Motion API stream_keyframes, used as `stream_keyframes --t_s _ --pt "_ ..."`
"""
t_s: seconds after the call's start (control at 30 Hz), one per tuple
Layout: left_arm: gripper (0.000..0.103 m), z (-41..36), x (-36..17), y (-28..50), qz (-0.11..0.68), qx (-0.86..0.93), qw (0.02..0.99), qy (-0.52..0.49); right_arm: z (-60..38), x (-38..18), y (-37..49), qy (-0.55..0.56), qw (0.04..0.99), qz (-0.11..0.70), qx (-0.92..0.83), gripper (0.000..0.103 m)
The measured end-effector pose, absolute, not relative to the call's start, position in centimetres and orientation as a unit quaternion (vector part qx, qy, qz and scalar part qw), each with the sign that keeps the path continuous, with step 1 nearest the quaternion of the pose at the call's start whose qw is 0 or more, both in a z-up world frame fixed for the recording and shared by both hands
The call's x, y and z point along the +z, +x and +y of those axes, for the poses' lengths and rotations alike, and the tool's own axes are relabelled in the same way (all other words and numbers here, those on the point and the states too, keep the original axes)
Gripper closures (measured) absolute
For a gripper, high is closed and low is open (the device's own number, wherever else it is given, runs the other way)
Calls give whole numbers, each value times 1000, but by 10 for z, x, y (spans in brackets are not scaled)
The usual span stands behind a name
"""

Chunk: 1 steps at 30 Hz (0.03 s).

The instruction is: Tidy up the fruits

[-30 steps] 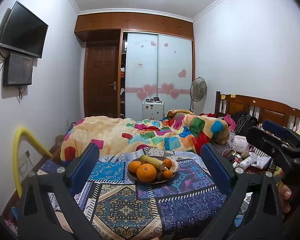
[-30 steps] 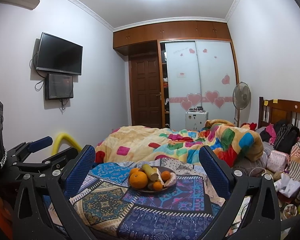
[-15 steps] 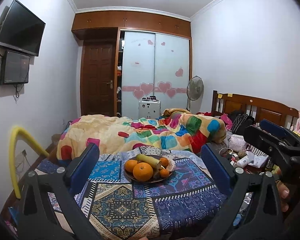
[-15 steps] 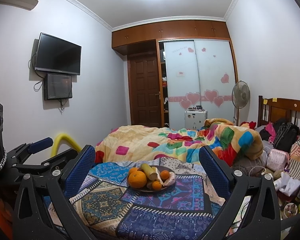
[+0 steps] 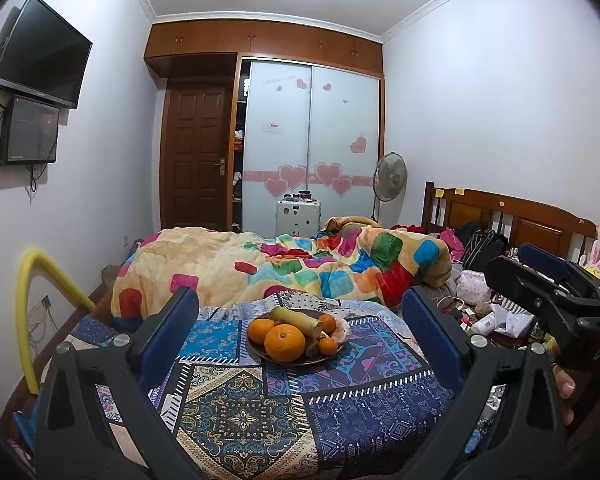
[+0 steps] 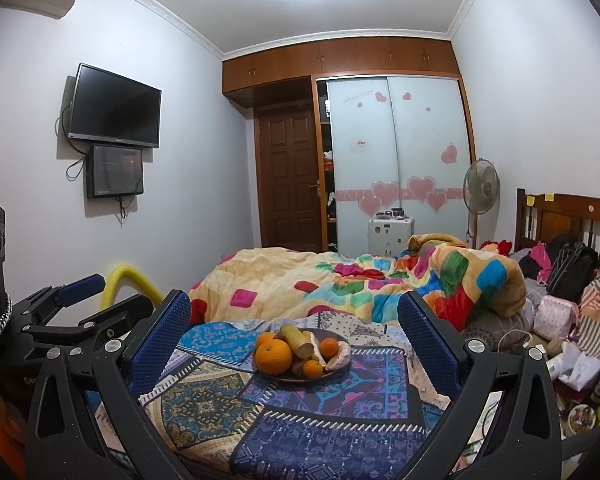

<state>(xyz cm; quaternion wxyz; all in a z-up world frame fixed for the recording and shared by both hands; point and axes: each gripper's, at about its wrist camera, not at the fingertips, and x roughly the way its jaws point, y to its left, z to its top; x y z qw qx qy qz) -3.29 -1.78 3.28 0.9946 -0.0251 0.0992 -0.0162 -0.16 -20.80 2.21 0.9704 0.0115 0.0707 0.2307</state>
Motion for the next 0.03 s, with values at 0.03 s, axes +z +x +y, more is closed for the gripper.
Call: stream_keyframes --t_s 0.03 --pt "0 -18 33 -33 99 -15 995 -25 -208 22 -1 12 970 72 231 0"
